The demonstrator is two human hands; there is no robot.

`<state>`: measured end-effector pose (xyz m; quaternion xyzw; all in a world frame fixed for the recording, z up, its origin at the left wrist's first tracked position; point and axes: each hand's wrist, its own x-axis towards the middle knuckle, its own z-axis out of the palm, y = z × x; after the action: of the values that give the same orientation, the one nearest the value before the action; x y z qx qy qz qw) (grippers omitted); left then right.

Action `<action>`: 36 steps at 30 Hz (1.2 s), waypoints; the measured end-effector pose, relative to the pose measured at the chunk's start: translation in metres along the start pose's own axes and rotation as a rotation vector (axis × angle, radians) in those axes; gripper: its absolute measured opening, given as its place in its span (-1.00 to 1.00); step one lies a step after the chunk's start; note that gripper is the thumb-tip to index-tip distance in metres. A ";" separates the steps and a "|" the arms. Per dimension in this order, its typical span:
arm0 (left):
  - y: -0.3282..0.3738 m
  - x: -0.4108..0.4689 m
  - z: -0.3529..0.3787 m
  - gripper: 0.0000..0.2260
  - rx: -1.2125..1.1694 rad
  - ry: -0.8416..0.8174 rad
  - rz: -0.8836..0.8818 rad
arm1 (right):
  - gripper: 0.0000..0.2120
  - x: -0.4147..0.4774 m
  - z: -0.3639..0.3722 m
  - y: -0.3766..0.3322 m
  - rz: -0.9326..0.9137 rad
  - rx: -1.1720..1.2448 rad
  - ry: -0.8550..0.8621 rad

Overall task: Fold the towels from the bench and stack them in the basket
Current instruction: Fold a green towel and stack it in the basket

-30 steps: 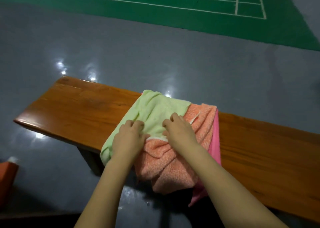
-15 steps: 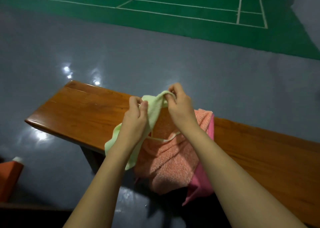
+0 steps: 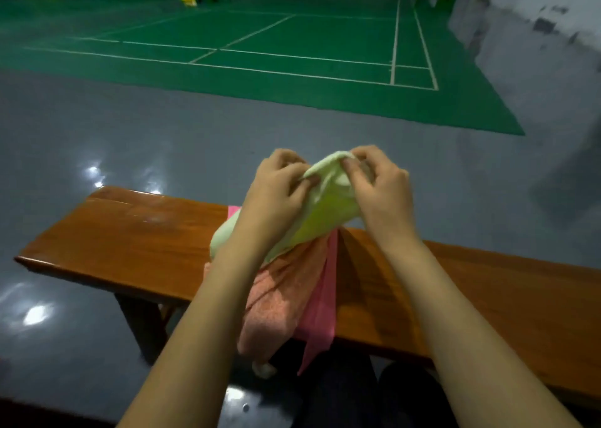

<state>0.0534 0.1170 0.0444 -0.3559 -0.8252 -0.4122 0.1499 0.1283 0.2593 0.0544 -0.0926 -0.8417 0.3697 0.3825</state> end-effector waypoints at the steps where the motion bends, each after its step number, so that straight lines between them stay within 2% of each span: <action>1: 0.006 -0.012 0.008 -0.77 -0.017 -0.039 -0.003 | -0.80 -0.015 -0.006 0.011 0.041 0.000 -0.058; 3: 0.013 -0.043 0.029 -0.81 -0.061 -0.125 -0.036 | -0.74 -0.053 -0.015 0.036 0.148 -0.017 -0.193; 5: 0.014 -0.075 0.046 -0.89 -0.116 -0.217 -0.082 | -0.80 -0.088 -0.017 0.057 0.223 -0.009 -0.281; 7: 0.020 -0.106 0.063 -0.89 -0.154 -0.307 -0.134 | -0.93 -0.118 -0.022 0.069 0.267 0.001 -0.321; 10: 0.026 -0.134 0.075 -0.92 -0.160 -0.343 -0.187 | -0.93 -0.144 -0.028 0.072 0.311 0.013 -0.355; 13: 0.027 -0.145 0.070 -0.91 -0.166 -0.331 -0.227 | -0.94 -0.148 -0.041 0.069 0.301 -0.004 -0.292; 17: 0.033 -0.144 0.048 -0.85 -0.169 -0.253 -0.243 | -0.89 -0.137 -0.082 0.061 0.215 -0.011 0.038; 19: 0.037 -0.142 0.041 -0.85 -0.198 -0.231 -0.241 | -0.91 -0.142 -0.098 0.061 0.211 -0.028 0.124; 26: 0.061 -0.172 0.061 -0.63 -0.360 -0.351 -0.429 | -0.89 -0.200 -0.078 0.067 0.317 0.030 -0.106; 28: 0.065 -0.178 0.071 -0.64 -0.377 -0.290 -0.432 | -0.90 -0.207 -0.074 0.065 0.341 0.085 -0.122; 33: 0.079 -0.181 0.082 -0.90 -0.368 -0.021 -0.514 | -0.94 -0.204 -0.071 0.060 0.376 0.173 -0.201; 36: 0.085 -0.191 0.085 -0.88 -0.427 -0.057 -0.478 | -0.95 -0.201 -0.070 0.061 0.388 0.213 -0.231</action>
<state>0.2514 0.1304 -0.0624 -0.1869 -0.7842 -0.5894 -0.0522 0.3095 0.2532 -0.0732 -0.1688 -0.8027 0.5309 0.2129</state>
